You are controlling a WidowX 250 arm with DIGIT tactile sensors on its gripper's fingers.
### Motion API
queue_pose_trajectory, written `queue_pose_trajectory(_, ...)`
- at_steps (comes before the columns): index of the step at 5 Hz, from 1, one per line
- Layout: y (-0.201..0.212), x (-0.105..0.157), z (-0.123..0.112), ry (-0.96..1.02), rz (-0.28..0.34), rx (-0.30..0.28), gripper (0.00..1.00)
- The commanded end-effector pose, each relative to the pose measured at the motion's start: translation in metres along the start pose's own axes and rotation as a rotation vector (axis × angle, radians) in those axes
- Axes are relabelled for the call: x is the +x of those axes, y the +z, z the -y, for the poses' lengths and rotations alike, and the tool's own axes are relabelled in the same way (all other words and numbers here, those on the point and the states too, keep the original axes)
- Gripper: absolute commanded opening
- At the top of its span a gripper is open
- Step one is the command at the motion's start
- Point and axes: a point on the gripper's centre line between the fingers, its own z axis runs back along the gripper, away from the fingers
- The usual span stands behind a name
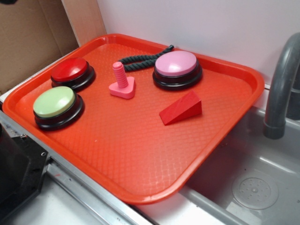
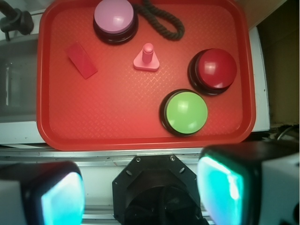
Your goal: Push the green button.
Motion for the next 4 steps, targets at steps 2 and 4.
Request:
queue_pose_trajectory(2, -0.034, 0.002, -0.038, 0.153, -0.05, 0.064, 1.0)
queue_pose_trajectory(4, -0.083, 0.004, -0.075, 0.221, -0.064, 0.067, 1.0)
